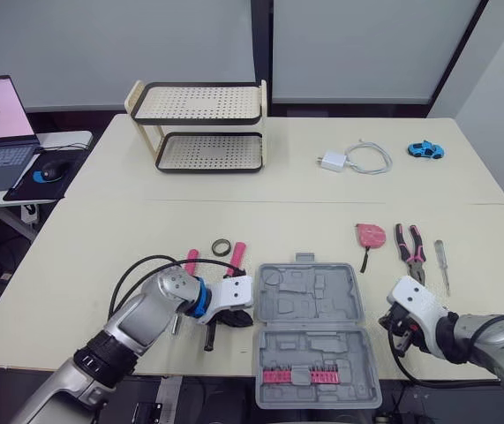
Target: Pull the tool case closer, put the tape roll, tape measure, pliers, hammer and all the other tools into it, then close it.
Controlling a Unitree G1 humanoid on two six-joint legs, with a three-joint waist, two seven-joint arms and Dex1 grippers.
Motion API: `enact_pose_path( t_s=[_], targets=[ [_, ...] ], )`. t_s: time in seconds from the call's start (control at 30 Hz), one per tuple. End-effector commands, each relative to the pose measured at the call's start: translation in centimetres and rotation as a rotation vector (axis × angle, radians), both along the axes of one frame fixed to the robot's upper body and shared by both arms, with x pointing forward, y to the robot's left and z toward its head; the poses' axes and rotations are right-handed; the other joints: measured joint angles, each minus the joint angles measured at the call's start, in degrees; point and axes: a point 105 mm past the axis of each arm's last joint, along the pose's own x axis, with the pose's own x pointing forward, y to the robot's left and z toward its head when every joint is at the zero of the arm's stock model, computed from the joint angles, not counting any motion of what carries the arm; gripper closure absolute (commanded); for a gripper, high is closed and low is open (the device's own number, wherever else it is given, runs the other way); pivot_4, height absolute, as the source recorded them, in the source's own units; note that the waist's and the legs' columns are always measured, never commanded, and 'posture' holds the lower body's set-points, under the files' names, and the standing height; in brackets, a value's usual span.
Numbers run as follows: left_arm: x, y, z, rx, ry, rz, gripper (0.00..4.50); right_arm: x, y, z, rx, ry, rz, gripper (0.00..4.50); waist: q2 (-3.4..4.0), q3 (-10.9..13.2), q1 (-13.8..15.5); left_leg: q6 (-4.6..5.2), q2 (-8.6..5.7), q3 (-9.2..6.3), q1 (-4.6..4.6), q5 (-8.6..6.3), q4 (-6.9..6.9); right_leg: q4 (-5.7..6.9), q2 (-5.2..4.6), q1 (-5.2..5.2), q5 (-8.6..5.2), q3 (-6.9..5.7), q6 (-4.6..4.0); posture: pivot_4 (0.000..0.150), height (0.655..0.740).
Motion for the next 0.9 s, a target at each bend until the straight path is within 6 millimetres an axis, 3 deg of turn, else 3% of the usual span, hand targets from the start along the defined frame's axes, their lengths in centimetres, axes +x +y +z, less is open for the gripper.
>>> enact_pose_path(
  t_s=[0.03,0.2,0.37,0.47,0.63,0.73,0.83,0.9],
  targets=[
    [-0.5,-0.3,1.8,-0.071,0.000,-0.040,4.48,0.3,-0.4,1.5,-0.021,-0.076,0.017,4.50,0.00,0.00,0.00,0.00,0.00,0.01,0.00,0.00,0.00,0.00,0.00,0.00,0.00,0.00,0.00,0.150,0.7400],
    [0.9,1.1,5.1,-0.199,-0.047,0.025,4.48,0.2,-0.5,3.5,-0.034,-0.190,0.097,4.50,0.00,0.00,0.01,0.00,0.01,0.00,0.00,0.00,0.00,0.00,0.00,0.00,0.00,-0.01,0.00,0.150,0.7400],
    [4.1,6.8,9.4,-0.278,-0.229,0.249,4.48,0.0,-1.0,6.2,-0.036,-0.382,0.177,4.50,0.00,0.00,-0.12,0.00,0.05,0.03,0.03,0.00,-0.01,0.00,0.02,0.00,0.00,0.00,0.00,0.150,0.7400],
    [4.9,10.7,10.8,-0.301,-0.321,0.408,4.48,-0.5,-1.9,7.1,-0.018,-0.415,0.174,4.50,0.00,0.00,-0.10,0.00,0.04,0.03,0.06,0.00,-0.01,-0.01,0.02,0.02,0.00,0.00,0.00,0.150,0.7400],
    [3.5,18.3,9.8,-0.237,-0.379,0.714,4.48,-1.1,-4.1,8.8,-0.023,-0.396,0.122,4.50,0.03,0.00,-0.24,0.00,0.07,0.04,0.10,0.00,-0.07,-0.01,0.02,0.01,0.00,0.04,-0.01,0.150,0.7400],
    [2.1,19.8,8.3,-0.232,-0.345,0.803,4.48,-1.7,-5.7,9.3,-0.009,-0.345,0.088,4.50,0.02,0.00,0.02,0.02,0.06,0.01,0.11,-0.01,-0.05,-0.03,0.01,0.07,0.00,0.02,-0.01,0.150,0.7400],
    [0.8,20.7,7.1,-0.239,-0.322,0.860,3.58,-1.9,-7.3,9.7,-0.007,-0.327,0.064,3.88,-0.01,0.00,0.57,0.05,0.05,-0.01,0.14,-0.03,-0.04,-0.12,-0.04,0.22,0.00,-0.01,-0.02,0.150,0.7400],
    [0.4,20.8,6.6,-0.252,-0.320,0.900,2.93,-1.8,-8.9,10.1,0.006,-0.327,0.040,3.19,-0.03,0.00,0.80,0.06,0.04,0.00,0.15,-0.04,-0.04,-0.13,-0.05,0.24,-0.01,-0.02,-0.02,0.150,0.7400]
  ],
)
